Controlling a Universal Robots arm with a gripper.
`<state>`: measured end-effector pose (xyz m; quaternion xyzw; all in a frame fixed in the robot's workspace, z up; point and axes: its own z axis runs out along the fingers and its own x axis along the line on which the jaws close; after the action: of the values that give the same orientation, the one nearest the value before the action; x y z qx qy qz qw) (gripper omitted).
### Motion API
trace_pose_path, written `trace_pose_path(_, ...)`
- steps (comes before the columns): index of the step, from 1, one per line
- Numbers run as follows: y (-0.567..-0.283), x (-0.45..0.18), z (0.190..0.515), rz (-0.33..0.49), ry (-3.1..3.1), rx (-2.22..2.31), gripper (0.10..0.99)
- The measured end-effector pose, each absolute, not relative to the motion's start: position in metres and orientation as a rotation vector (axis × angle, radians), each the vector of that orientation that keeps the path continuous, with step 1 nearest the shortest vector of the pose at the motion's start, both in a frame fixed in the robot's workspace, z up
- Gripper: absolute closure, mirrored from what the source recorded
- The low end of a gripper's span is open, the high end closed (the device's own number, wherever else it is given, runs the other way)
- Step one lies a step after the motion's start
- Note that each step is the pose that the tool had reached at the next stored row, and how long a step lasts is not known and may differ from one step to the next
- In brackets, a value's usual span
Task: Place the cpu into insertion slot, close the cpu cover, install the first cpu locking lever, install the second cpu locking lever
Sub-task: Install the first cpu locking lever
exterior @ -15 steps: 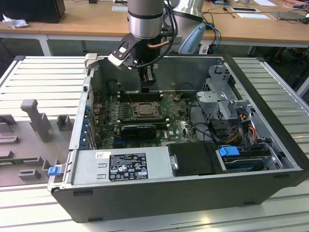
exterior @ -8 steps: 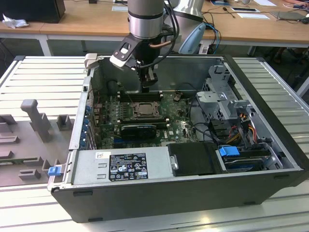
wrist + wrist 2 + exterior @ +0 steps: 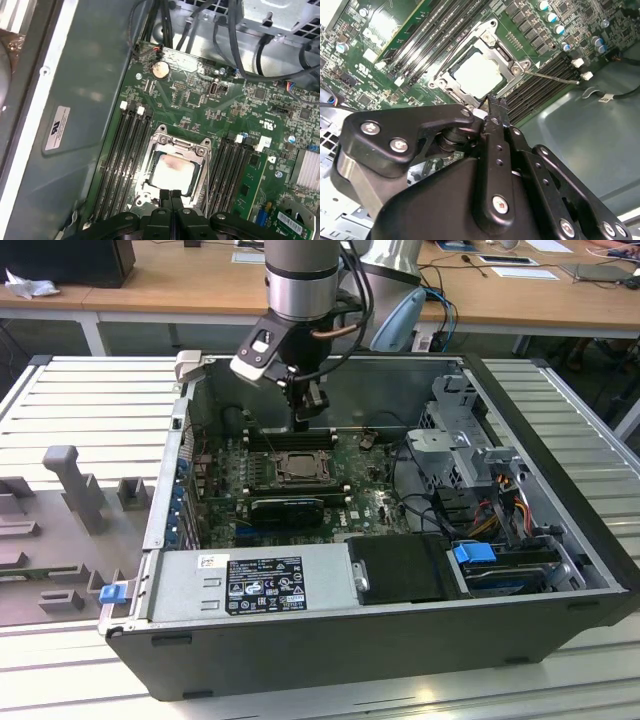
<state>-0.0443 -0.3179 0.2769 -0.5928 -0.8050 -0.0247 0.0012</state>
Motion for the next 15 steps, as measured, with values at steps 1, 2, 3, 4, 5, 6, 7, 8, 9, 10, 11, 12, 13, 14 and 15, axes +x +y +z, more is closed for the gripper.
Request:
trace_pose_path(1, -0.3179, -0.0443, 0.2769, -0.077, -2.535, -1.85, 0.98)
trace_pose_path(2, -0.3179, -0.0443, 0.277, -0.077, -2.542, -1.84, 0.98)
trace_pose_path(3, -0.3179, -0.0443, 0.2769, -0.077, -2.553, -1.824, 0.98)
trace_pose_path(4, -0.3179, -0.0443, 0.277, -0.077, -2.562, -1.811, 0.98)
trace_pose_path(5, -0.3179, -0.0443, 0.277, -0.077, -2.576, -1.79, 0.98)
trace_pose_path(6, -0.3179, -0.0443, 0.277, -0.077, -2.585, -1.776, 0.98)
trace_pose_path(7, -0.3179, -0.0443, 0.2769, -0.077, -2.615, -1.731, 0.98)
trace_pose_path(8, -0.3179, -0.0443, 0.277, -0.077, -2.632, -1.704, 0.98)
trace_pose_path(9, -0.3179, -0.0443, 0.2769, -0.077, -2.642, -1.688, 0.98)
trace_pose_path(10, -0.3179, -0.0443, 0.277, -0.077, -2.651, -1.673, 0.98)
trace_pose_path(11, -0.3179, -0.0443, 0.2769, -0.077, -2.664, -1.652, 0.98)
trace_pose_path(12, -0.3179, -0.0443, 0.2769, -0.077, -2.675, -1.633, 0.98)
trace_pose_path(13, -0.3179, -0.0443, 0.277, -0.077, -2.694, -1.601, 0.98)
trace_pose_path(14, -0.3179, -0.0443, 0.2769, -0.076, -2.714, -1.565, 0.98)
trace_pose_path(15, -0.3179, -0.0443, 0.2769, -0.076, -2.727, -1.541, 0.98)
